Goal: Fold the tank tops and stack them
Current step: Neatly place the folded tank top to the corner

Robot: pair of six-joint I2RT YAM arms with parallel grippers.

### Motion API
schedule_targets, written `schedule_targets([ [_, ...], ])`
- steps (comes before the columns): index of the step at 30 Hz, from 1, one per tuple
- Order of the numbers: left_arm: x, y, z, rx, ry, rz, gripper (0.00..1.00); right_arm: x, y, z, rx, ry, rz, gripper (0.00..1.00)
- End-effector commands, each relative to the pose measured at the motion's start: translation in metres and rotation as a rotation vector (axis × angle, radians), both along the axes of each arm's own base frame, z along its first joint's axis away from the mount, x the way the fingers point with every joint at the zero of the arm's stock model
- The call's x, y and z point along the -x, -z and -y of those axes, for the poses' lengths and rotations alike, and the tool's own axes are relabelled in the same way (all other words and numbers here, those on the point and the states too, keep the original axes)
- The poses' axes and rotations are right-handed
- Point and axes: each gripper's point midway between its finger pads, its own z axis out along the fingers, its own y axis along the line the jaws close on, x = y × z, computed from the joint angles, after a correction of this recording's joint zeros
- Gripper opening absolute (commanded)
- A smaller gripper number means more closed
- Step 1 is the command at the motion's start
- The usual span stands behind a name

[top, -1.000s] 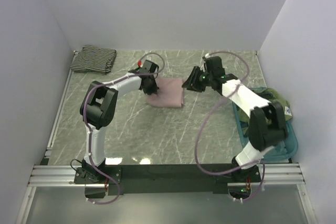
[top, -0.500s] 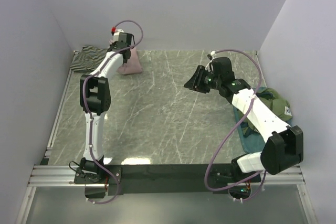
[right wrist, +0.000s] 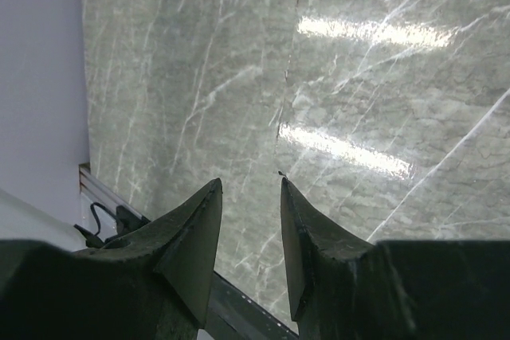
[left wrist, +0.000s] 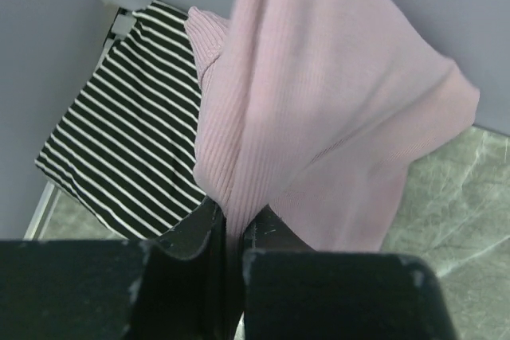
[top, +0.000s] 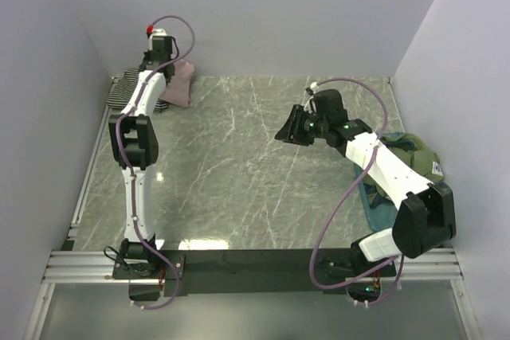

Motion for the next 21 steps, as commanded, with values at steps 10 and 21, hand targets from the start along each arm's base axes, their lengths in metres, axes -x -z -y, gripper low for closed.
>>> schedule_targets([
  [10,-0.019,-0.077,-0.016,0.123,0.153,0.180,0.00,-0.007,-0.009,-0.012,0.023,-0.017,0.033,0.42],
  [21,-0.010,-0.126,-0.022,0.223,0.208,0.285,0.00,-0.007,-0.012,-0.021,0.024,-0.021,0.037,0.42],
])
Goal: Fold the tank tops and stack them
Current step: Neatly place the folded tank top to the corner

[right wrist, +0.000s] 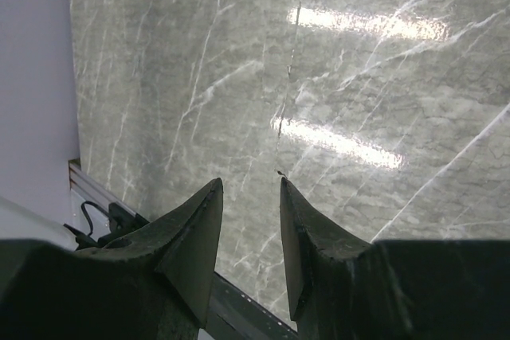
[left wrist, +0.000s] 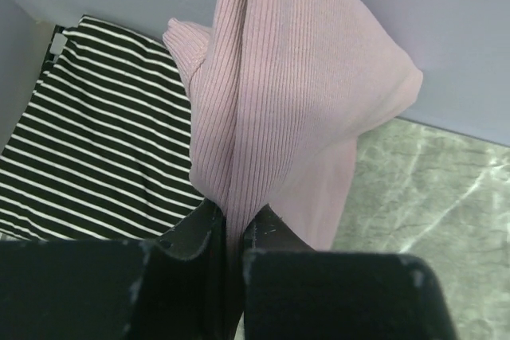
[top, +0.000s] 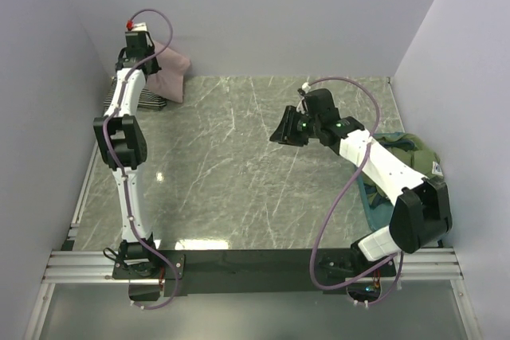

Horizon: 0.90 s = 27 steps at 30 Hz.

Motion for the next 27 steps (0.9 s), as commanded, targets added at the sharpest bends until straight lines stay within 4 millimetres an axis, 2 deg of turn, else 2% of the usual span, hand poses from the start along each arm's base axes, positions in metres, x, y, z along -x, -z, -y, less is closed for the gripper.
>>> schedule_targets([
  [1,0.002,-0.114,-0.001,0.055,0.030,0.242,0.00,-0.007,-0.018,-0.007,-0.012,-0.005,0.050,0.42],
  [5,0.008,-0.133,-0.011,0.108,0.036,0.294,0.00,-0.007,-0.017,-0.009,-0.009,-0.005,0.048,0.42],
  [10,0.008,-0.137,-0.023,0.176,0.052,0.308,0.00,-0.009,-0.018,-0.011,-0.008,-0.004,0.047,0.42],
  [11,0.009,-0.134,-0.031,0.185,0.044,0.305,0.00,-0.009,-0.017,-0.013,-0.006,-0.008,0.045,0.42],
  [16,0.005,-0.119,-0.046,0.233,0.042,0.285,0.00,-0.010,-0.013,-0.018,0.002,-0.016,0.035,0.42],
  [20,0.000,-0.085,-0.063,0.269,0.018,0.240,0.00,-0.012,-0.011,-0.025,0.007,-0.023,0.028,0.41],
  [22,-0.003,-0.075,-0.065,0.279,0.016,0.227,0.00,-0.012,-0.011,-0.028,0.012,-0.031,0.028,0.41],
  [27,-0.003,-0.079,-0.061,0.304,0.030,0.240,0.00,-0.013,-0.006,-0.030,0.019,-0.028,0.019,0.41],
])
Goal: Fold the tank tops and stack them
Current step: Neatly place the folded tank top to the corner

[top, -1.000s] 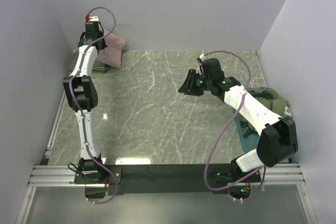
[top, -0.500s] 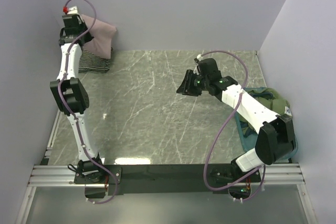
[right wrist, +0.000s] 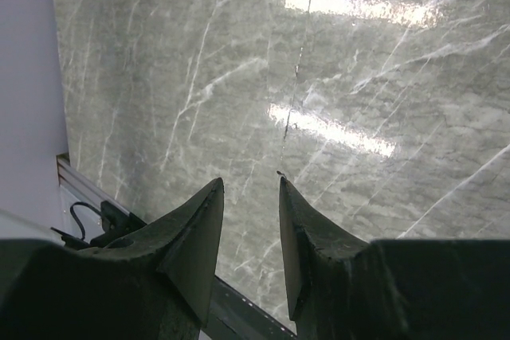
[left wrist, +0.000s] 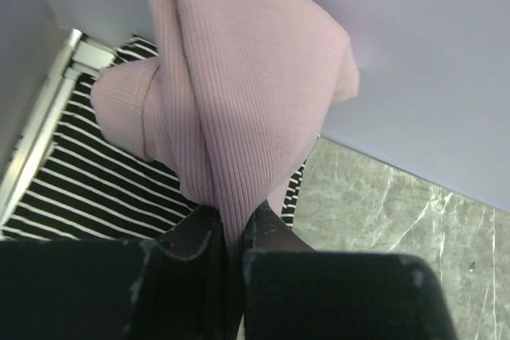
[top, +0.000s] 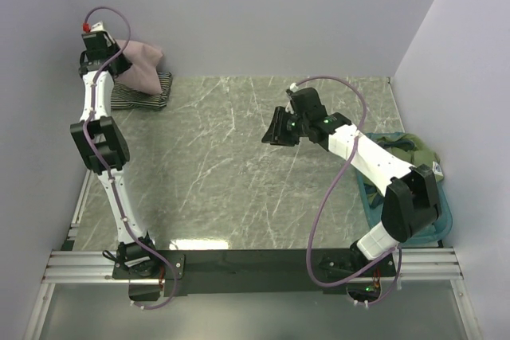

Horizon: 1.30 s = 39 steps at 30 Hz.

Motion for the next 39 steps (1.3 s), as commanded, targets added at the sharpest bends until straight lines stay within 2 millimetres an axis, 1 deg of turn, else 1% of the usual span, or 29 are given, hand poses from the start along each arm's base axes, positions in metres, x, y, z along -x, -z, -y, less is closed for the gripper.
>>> schedule_targets([
  [1,-0.009,-0.051,0.015,0.022,0.054,0.133,0.00,-0.009,-0.019,-0.007,-0.018,0.005,0.049,0.41],
  [3,-0.009,-0.057,0.021,0.042,0.072,0.144,0.00,-0.009,-0.019,-0.007,-0.020,0.006,0.049,0.41],
  [4,-0.007,-0.065,0.023,0.044,0.075,0.156,0.00,-0.009,-0.018,-0.007,-0.020,0.006,0.048,0.41],
  [6,-0.007,-0.073,0.031,0.066,0.087,0.179,0.00,-0.010,-0.018,-0.008,-0.023,0.005,0.048,0.41],
  [9,-0.004,-0.079,0.035,0.123,0.078,0.196,0.00,-0.009,-0.018,-0.011,-0.023,-0.001,0.046,0.41],
  [13,-0.009,-0.097,0.059,0.231,0.188,0.265,0.01,-0.009,-0.021,-0.011,-0.024,-0.002,0.057,0.41],
  [15,-0.010,-0.106,0.065,0.261,0.219,0.287,0.01,-0.008,-0.023,-0.011,-0.029,0.001,0.060,0.41],
  [17,-0.008,-0.117,0.066,0.267,0.239,0.309,0.01,-0.007,-0.021,-0.011,-0.027,0.001,0.059,0.41],
  [20,-0.002,-0.123,0.062,0.276,0.250,0.320,0.01,-0.006,-0.020,-0.012,-0.028,-0.005,0.056,0.41],
  [21,-0.001,-0.114,0.061,0.290,0.247,0.303,0.01,-0.008,-0.019,-0.013,-0.032,-0.005,0.056,0.41],
  [22,0.002,-0.115,0.055,0.293,0.241,0.307,0.01,-0.007,-0.019,-0.014,-0.032,-0.007,0.054,0.41],
  [23,0.002,-0.109,0.052,0.308,0.236,0.299,0.01,-0.007,-0.017,-0.014,-0.032,-0.008,0.051,0.41],
  [24,0.002,-0.095,0.048,0.336,0.226,0.275,0.01,-0.008,-0.017,-0.014,-0.032,-0.009,0.051,0.41],
  [26,0.004,-0.080,0.028,0.345,0.177,0.256,0.01,-0.007,-0.013,-0.017,-0.030,-0.016,0.045,0.41],
  [27,0.005,-0.067,0.024,0.361,0.166,0.230,0.01,-0.006,-0.013,-0.017,-0.031,-0.020,0.043,0.41],
  [28,0.006,-0.055,0.013,0.378,0.155,0.214,0.01,-0.007,-0.011,-0.018,-0.033,-0.022,0.040,0.41],
  [30,0.008,-0.041,0.002,0.411,0.137,0.192,0.01,-0.006,-0.010,-0.020,-0.035,-0.026,0.038,0.41],
  [31,0.011,-0.036,-0.008,0.418,0.117,0.185,0.01,-0.006,-0.008,-0.020,-0.034,-0.029,0.034,0.41],
  [33,0.012,-0.032,-0.016,0.415,0.093,0.169,0.01,-0.005,-0.007,-0.023,-0.036,-0.036,0.031,0.41],
  [34,0.015,-0.017,-0.023,0.418,0.043,0.113,0.01,-0.005,-0.007,-0.024,-0.037,-0.039,0.029,0.41],
  [35,0.017,-0.011,-0.027,0.407,0.024,0.096,0.01,-0.005,-0.007,-0.026,-0.040,-0.042,0.029,0.41],
  [37,0.024,0.009,-0.038,0.409,-0.049,0.034,0.03,-0.003,-0.007,-0.028,-0.046,-0.049,0.030,0.41],
  [39,0.029,0.025,-0.043,0.419,-0.090,-0.005,0.05,-0.001,-0.004,-0.030,-0.047,-0.054,0.028,0.41],
])
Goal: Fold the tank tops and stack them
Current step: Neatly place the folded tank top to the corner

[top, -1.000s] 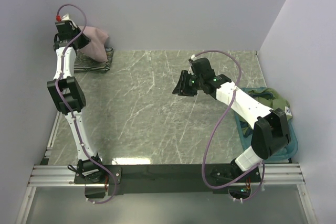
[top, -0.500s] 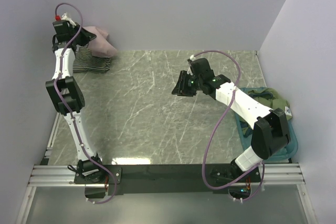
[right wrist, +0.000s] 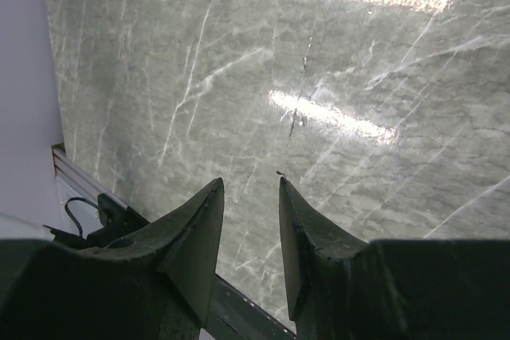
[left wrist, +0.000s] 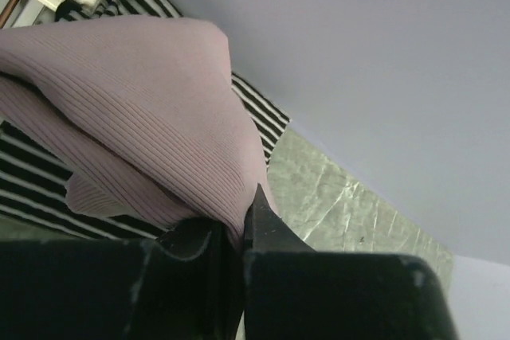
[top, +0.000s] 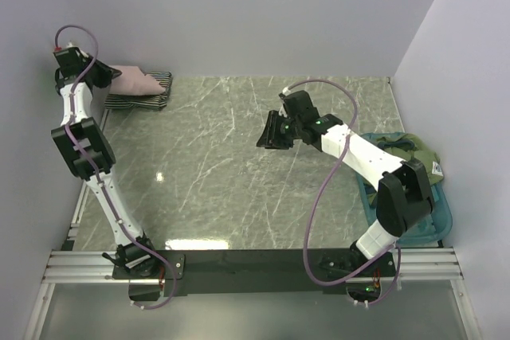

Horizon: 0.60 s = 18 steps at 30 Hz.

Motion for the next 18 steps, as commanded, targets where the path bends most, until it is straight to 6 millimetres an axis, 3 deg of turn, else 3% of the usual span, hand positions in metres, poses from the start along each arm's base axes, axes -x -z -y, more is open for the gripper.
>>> schedule_targets([
  [1,0.005,0.013,-0.007,-0.004,-0.066,-0.065,0.08,-0.005,-0.020,-0.014,-0.053,-0.021,0.060,0.41],
  [6,0.024,0.059,-0.014,0.028,-0.161,-0.222,0.20,0.001,-0.015,-0.014,-0.059,-0.028,0.052,0.41],
  [8,0.033,0.064,-0.023,0.007,-0.231,-0.252,0.25,0.003,-0.015,-0.014,-0.066,-0.028,0.054,0.41],
  [12,0.061,0.061,-0.032,-0.010,-0.363,-0.302,0.38,0.008,-0.013,-0.015,-0.075,-0.038,0.052,0.41],
  [18,0.083,0.047,-0.030,-0.034,-0.447,-0.320,0.59,0.015,-0.014,-0.021,-0.087,-0.056,0.055,0.41],
])
